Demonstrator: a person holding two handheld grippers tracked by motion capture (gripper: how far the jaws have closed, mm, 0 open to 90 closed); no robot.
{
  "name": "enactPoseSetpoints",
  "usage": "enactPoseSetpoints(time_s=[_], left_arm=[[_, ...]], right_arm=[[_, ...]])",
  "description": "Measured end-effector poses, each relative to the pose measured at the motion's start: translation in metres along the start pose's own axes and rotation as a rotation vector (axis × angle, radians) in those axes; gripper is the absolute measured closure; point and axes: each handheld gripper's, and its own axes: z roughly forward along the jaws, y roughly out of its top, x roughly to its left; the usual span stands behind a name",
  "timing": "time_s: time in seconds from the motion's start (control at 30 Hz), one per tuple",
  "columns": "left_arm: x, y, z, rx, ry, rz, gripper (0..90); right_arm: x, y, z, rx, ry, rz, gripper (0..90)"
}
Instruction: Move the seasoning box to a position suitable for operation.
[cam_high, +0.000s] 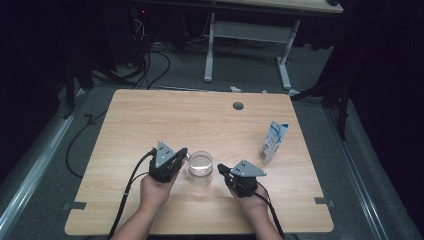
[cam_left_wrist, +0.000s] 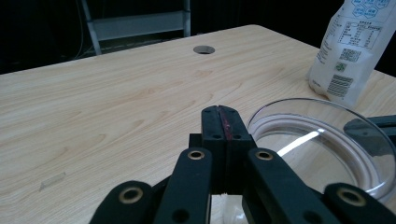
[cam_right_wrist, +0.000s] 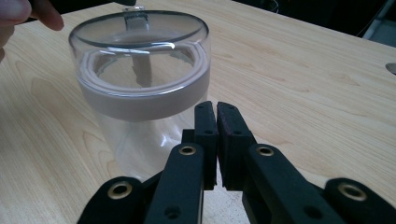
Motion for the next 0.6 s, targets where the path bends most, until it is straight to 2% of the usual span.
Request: enactPoseSetpoints(time_s=[0.6], left_arm=[[0.0006,-0.0006,-0.0001,-0.003,-0.003,0.005,90.0]], right_arm=[[0.0052,0.0023,-0.0025,-0.014,0.025,-0.007,90.0]])
